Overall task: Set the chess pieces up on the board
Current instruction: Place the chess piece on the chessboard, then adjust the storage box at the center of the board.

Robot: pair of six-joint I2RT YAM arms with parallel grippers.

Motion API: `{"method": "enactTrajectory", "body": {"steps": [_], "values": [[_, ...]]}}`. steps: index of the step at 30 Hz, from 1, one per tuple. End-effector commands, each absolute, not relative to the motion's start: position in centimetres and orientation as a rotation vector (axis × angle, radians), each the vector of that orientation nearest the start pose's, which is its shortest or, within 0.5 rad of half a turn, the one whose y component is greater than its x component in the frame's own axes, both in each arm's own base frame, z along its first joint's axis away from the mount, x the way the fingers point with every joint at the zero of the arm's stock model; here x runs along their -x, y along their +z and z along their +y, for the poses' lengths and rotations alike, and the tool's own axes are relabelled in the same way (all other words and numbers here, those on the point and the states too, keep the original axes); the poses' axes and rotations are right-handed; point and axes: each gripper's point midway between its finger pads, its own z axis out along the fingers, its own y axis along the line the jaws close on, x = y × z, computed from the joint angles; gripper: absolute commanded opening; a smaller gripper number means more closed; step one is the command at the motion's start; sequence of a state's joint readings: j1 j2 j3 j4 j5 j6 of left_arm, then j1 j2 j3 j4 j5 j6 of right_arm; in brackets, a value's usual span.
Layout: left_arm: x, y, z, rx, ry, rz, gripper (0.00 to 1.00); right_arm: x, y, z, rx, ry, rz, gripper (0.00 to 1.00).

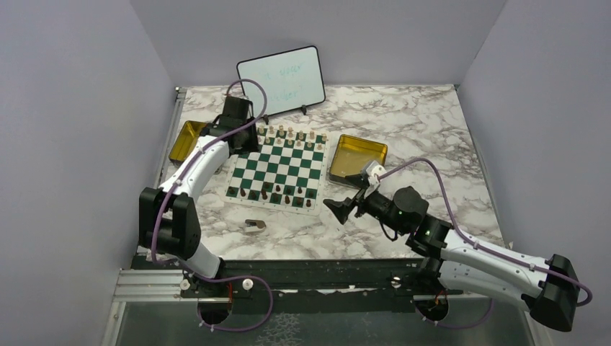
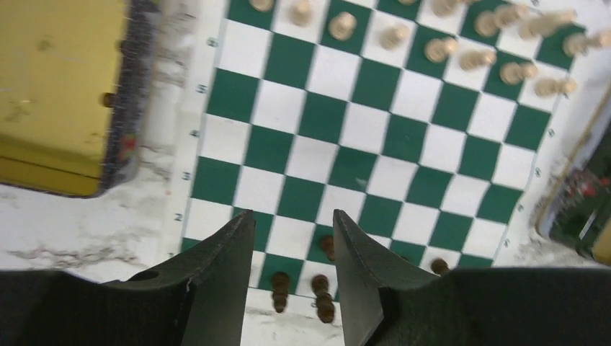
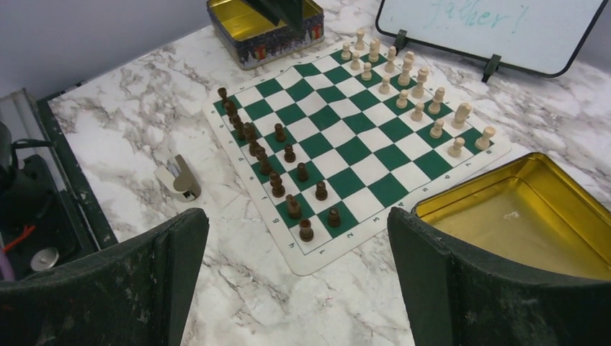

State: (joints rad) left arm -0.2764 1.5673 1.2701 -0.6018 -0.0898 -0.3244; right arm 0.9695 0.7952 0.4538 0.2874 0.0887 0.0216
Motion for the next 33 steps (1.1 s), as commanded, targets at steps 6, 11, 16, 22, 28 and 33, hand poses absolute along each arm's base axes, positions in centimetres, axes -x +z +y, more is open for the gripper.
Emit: {"method": "enactTrajectory", "body": {"steps": [6, 11, 16, 22, 28, 33], "values": [[-42.5, 18.7, -0.3, 0.415, -0.038, 2.268, 0.47, -21.2, 23.7, 27.0, 0.572, 0.684, 1.717, 1.0], [-44.1, 19.3, 3.7, 0.537, -0.001, 2.202, 0.47, -21.5, 25.1, 26.6, 0.536, 0.66, 1.739, 1.0], [-45.3, 18.4, 6.4, 0.635, 0.004, 2.159, 0.47, -21.7, 24.7, 25.7, 0.506, 0.618, 1.766, 1.0], [-46.0, 17.0, 6.5, 0.672, -0.063, 2.159, 0.48, -22.6, 23.6, 23.2, 0.372, 0.512, 1.822, 1.0], [-45.8, 17.5, 8.3, 0.715, -0.145, 2.127, 0.48, -23.5, 23.7, 23.0, 0.361, 0.464, 1.785, 1.0], [-45.1, 16.9, 8.7, 0.768, -0.131, 2.125, 0.5, -23.2, 23.6, 24.0, 0.411, 0.473, 1.866, 1.0]]}}
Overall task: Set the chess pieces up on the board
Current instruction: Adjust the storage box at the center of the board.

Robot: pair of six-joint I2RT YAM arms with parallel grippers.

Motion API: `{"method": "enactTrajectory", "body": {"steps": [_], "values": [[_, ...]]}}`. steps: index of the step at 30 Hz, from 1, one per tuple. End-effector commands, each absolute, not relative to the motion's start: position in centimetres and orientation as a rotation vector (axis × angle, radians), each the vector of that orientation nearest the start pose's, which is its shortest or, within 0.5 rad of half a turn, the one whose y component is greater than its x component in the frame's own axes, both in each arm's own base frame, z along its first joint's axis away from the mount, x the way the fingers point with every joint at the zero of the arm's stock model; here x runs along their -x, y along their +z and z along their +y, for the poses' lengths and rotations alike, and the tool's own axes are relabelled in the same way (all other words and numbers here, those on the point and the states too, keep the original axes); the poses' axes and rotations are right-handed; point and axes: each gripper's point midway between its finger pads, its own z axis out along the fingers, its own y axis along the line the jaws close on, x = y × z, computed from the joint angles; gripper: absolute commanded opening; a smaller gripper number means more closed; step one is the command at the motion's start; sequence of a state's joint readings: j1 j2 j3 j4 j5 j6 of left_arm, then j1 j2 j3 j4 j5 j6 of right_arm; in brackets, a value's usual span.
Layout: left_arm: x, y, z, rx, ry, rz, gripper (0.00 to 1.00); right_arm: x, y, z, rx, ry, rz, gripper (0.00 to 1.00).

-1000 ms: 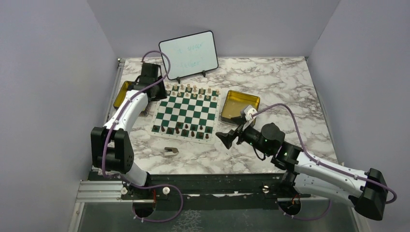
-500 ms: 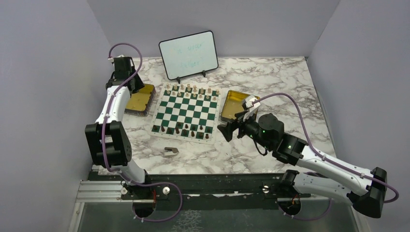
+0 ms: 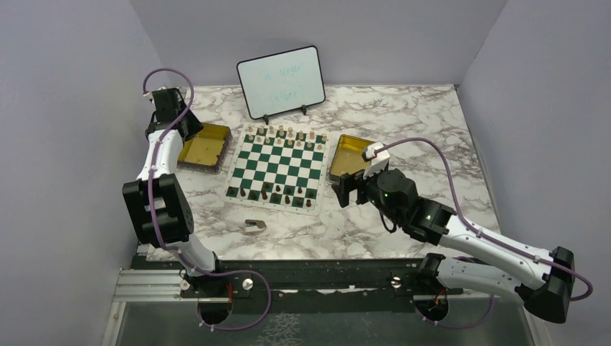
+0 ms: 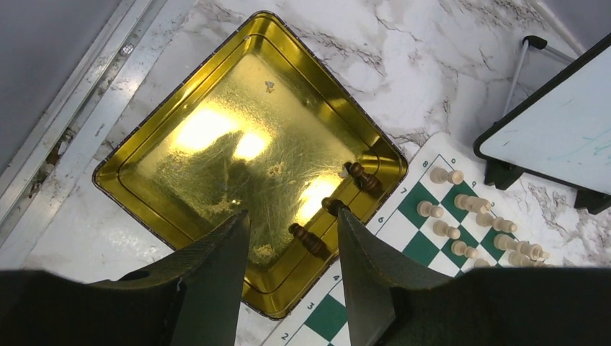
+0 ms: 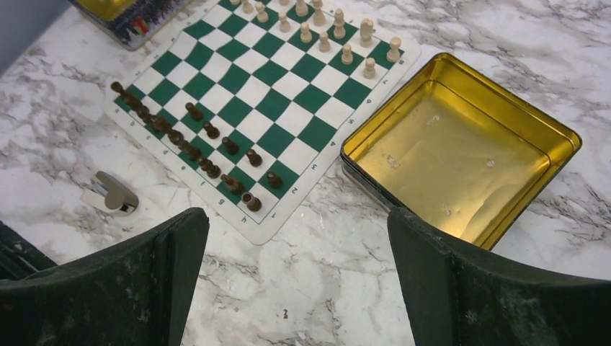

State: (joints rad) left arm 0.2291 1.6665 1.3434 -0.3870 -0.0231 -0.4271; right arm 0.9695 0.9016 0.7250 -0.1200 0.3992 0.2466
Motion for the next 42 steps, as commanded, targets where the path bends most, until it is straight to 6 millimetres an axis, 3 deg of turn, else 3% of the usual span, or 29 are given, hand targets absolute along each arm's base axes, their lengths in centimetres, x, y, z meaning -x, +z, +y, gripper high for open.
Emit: {"method": "enactTrajectory", "body": {"steps": [1, 6, 14, 18, 22, 30, 33, 42], "values": [[-44.9, 16.5, 8.6, 0.79, -0.139, 2.125, 0.51, -22.7, 23.8, 24.6, 0.481, 0.489, 1.875, 1.0], [-43.6, 14.5, 9.9, 0.963, -0.085, 2.147, 0.52, -21.9, 25.9, 25.0, 0.602, 0.487, 1.886, 1.0], [-40.4, 12.3, 11.9, 1.417, -0.069, 2.116, 0.49, -22.7, 31.3, 24.6, 0.529, 0.482, 1.813, 1.0], [-38.4, 10.6, 12.2, 1.616, -0.042, 2.073, 0.47, -23.2, 31.9, 24.4, 0.504, 0.453, 1.821, 1.0], [-38.1, 9.8, 12.3, 1.643, -0.019, 2.078, 0.5, -24.0, 32.6, 24.4, 0.498, 0.405, 1.821, 1.0], [-37.9, 6.1, 12.1, 1.707, 0.008, 2.149, 0.53, -24.9, 33.2, 25.0, 0.542, 0.355, 1.814, 1.0], [-38.8, 5.2, 12.2, 1.695, -0.006, 2.166, 0.52, -25.1, 33.5, 25.7, 0.544, 0.371, 1.817, 1.0], [-40.9, 4.8, 12.9, 1.605, -0.002, 2.222, 0.28, -25.6, 33.7, 26.8, 0.534, 0.381, 1.847, 1.0]]}}
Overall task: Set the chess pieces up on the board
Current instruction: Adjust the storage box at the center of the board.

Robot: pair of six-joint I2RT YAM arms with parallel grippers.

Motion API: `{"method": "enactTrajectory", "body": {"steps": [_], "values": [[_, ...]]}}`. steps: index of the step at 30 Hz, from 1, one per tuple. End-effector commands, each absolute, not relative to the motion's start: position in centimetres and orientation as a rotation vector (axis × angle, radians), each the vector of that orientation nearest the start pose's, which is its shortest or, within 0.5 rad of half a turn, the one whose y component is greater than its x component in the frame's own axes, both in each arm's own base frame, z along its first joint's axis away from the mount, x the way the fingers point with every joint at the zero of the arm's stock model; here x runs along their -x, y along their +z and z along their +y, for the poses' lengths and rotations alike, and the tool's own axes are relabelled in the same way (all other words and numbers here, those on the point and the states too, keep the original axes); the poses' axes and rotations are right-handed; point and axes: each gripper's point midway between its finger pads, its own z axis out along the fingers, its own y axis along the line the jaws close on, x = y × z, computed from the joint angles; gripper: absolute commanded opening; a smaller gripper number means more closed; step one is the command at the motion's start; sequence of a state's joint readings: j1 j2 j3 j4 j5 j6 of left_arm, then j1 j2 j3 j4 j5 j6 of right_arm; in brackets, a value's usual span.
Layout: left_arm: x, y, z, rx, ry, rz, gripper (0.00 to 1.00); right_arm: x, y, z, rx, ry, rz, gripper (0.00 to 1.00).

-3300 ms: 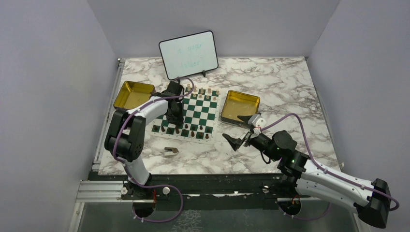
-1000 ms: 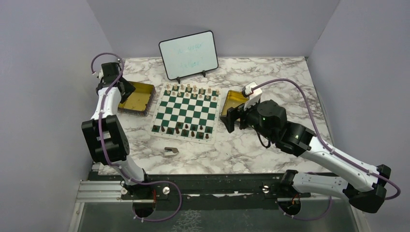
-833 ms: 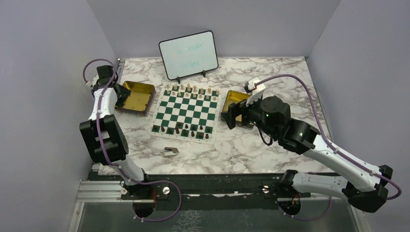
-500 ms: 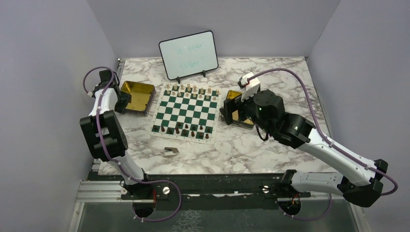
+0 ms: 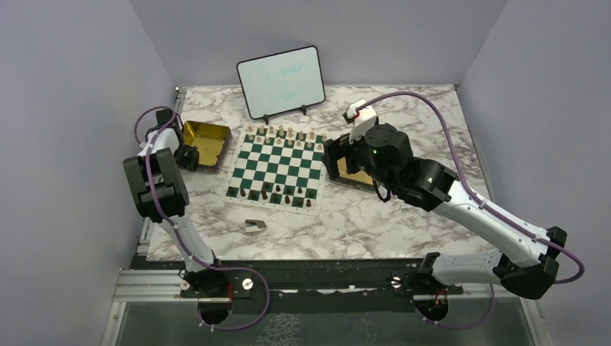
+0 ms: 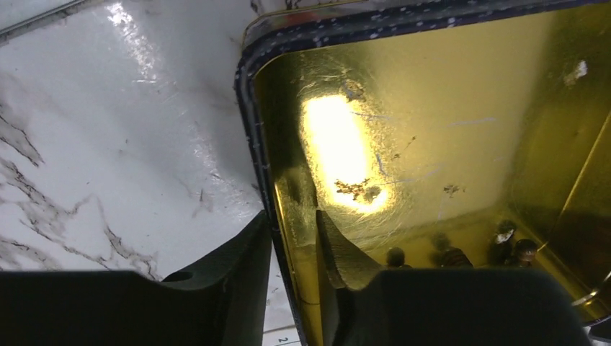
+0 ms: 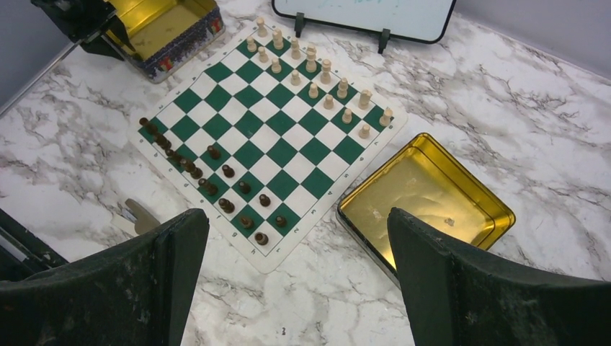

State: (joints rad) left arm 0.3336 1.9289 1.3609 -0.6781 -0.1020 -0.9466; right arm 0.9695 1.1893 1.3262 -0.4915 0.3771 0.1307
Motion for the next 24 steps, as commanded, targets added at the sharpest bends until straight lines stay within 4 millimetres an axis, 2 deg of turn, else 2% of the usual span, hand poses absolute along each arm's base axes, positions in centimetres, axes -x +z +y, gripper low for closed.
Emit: {"method": "enactTrajectory", "body": {"steps": [1, 5, 13, 22, 24], "values": [[-41.1, 5.0, 13.1, 1.584, 0.007, 2.229, 0.25, -25.6, 33.8, 26.9, 0.537, 0.383, 1.845, 1.0], [-41.9, 5.7, 13.7, 1.479, 0.024, 2.272, 0.15, -25.7, 34.2, 27.3, 0.566, 0.376, 1.843, 1.0], [-42.5, 7.4, 14.5, 1.254, 0.073, 2.356, 0.05, -25.8, 34.1, 27.8, 0.592, 0.375, 1.841, 1.0], [-41.8, 9.4, 16.2, 0.941, 0.211, 2.487, 0.0, -25.7, 34.4, 27.6, 0.611, 0.372, 1.834, 1.0], [-41.4, 9.3, 16.0, 0.817, 0.211, 2.542, 0.0, -25.6, 34.6, 27.5, 0.621, 0.368, 1.832, 1.0]]}}
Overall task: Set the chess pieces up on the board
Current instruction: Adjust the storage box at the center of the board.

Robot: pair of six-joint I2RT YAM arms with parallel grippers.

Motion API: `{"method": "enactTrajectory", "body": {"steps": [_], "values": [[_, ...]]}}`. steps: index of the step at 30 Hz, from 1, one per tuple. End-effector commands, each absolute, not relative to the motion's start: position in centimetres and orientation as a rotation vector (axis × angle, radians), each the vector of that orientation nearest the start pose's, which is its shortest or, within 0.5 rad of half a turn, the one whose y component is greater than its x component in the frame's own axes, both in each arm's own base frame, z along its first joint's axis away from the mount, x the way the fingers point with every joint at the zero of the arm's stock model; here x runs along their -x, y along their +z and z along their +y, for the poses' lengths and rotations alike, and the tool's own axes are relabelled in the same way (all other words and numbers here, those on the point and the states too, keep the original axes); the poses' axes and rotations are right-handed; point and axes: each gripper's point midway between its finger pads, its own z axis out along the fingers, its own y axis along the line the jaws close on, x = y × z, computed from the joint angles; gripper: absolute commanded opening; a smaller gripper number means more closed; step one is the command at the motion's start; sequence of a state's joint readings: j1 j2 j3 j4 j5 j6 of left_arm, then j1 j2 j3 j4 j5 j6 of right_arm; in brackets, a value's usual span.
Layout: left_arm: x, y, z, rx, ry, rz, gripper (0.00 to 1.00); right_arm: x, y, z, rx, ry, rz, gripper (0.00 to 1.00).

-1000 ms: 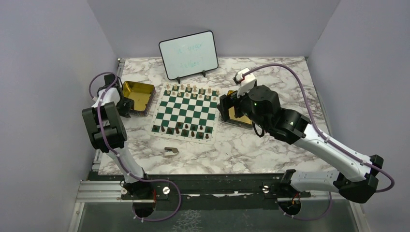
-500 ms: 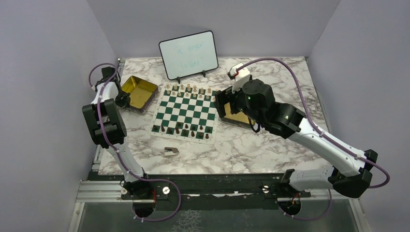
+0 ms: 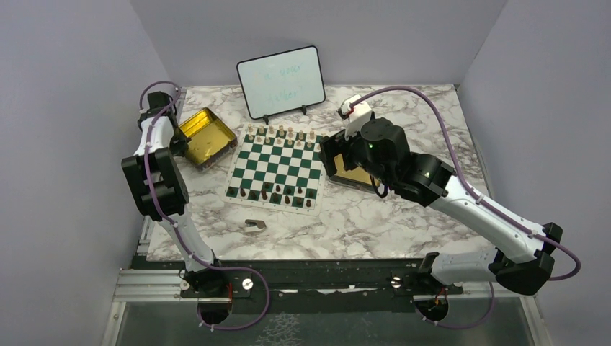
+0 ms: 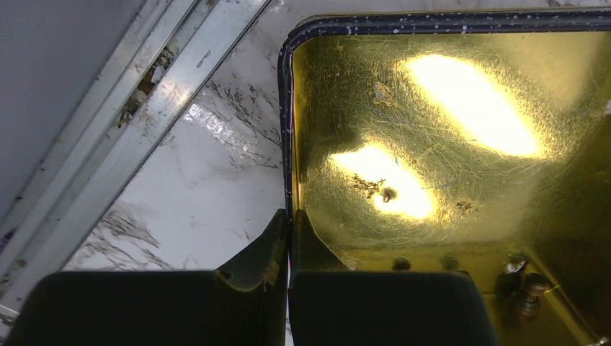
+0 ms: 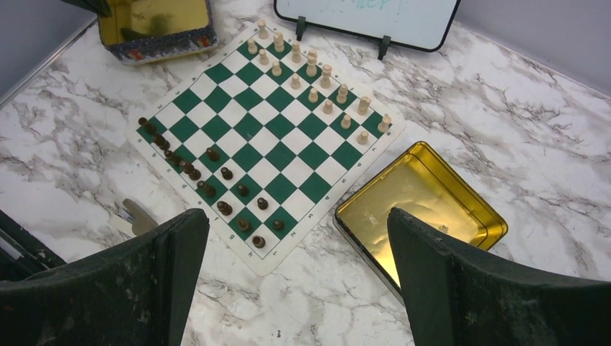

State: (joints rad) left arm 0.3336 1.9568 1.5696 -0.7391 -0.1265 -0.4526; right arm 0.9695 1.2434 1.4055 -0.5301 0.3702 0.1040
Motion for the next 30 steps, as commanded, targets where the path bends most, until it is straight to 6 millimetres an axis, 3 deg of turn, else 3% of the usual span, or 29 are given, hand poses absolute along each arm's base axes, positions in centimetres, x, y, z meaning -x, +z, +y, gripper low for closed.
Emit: {"method": "enactTrajectory", "body": {"steps": [1, 8, 14, 17, 30], "values": [[-41.2, 9.1, 16.0, 0.768, 0.217, 2.561, 0.0, -25.6, 34.6, 27.5, 0.625, 0.366, 1.831, 1.0], [-41.9, 9.3, 16.2, 0.525, 0.221, 2.6, 0.0, -25.2, 34.5, 27.4, 0.642, 0.376, 1.833, 1.0], [-42.6, 9.4, 17.6, 0.314, 0.305, 2.632, 0.0, -25.1, 34.2, 27.2, 0.638, 0.373, 1.848, 1.0], [-43.2, 9.8, 18.4, 0.269, 0.35, 2.626, 0.0, -25.2, 34.2, 27.1, 0.634, 0.364, 1.851, 1.0], [-45.1, 10.4, 18.0, 0.283, 0.297, 2.547, 0.0, -25.7, 34.1, 27.7, 0.625, 0.359, 1.844, 1.0]]}}
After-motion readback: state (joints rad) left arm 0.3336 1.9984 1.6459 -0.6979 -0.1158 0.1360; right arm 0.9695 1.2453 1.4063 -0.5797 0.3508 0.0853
